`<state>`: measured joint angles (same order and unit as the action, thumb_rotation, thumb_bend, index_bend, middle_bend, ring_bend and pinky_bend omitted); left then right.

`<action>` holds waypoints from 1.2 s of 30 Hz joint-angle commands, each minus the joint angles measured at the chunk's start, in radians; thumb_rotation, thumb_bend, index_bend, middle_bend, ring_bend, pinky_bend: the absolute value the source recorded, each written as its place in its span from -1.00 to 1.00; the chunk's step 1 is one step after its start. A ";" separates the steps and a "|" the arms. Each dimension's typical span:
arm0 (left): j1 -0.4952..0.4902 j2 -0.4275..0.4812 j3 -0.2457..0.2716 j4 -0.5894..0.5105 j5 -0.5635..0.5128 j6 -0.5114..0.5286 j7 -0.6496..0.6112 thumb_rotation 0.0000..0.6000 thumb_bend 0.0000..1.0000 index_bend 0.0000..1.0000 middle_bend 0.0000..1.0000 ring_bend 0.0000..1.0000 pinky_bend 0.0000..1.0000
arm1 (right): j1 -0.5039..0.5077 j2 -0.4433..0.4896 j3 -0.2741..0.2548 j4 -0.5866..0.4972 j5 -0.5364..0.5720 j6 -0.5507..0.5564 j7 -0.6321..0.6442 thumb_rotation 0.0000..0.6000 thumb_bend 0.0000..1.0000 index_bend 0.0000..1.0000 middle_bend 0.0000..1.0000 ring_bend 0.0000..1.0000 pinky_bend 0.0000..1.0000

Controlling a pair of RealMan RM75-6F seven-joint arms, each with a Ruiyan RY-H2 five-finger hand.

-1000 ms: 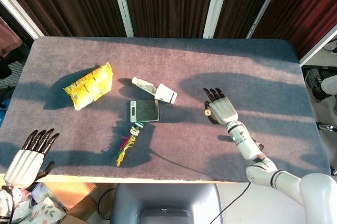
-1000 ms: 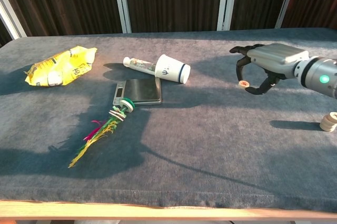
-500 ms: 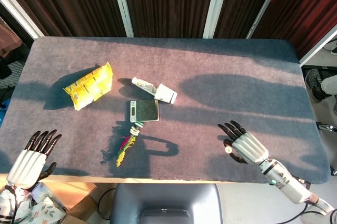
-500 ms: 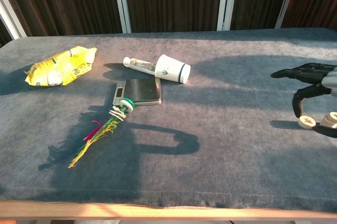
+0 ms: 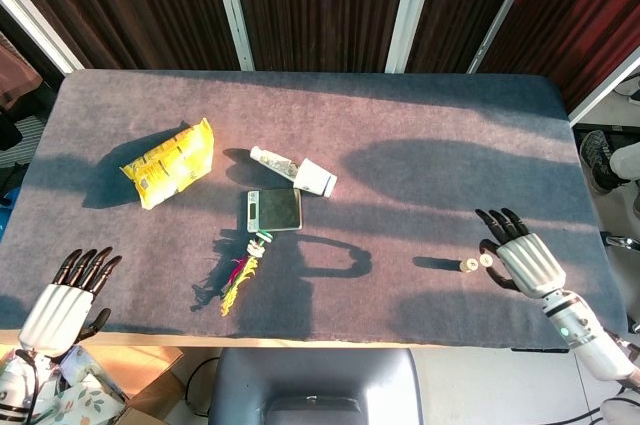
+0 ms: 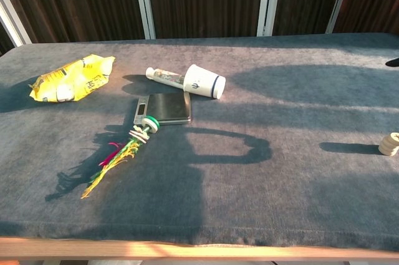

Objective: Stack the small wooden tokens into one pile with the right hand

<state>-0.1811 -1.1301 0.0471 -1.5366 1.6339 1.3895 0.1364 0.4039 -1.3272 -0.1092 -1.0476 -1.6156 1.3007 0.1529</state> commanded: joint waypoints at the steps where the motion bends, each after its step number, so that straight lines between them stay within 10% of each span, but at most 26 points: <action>1: -0.002 -0.002 -0.001 0.001 -0.004 -0.004 0.003 1.00 -0.26 -1.00 -1.00 -1.00 -0.91 | 0.001 -0.016 0.012 0.028 0.012 -0.030 0.031 1.00 0.05 0.31 -0.96 -1.00 -1.00; 36: 0.001 -0.002 0.002 -0.005 -0.012 -0.006 0.016 1.00 -0.26 -1.00 -1.00 -1.00 -0.91 | 0.019 -0.084 0.025 0.070 -0.007 -0.124 0.011 1.00 0.05 0.12 -0.95 -1.00 -1.00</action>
<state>-0.1803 -1.1322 0.0493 -1.5417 1.6223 1.3835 0.1522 0.4235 -1.4112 -0.0844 -0.9734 -1.6237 1.1800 0.1679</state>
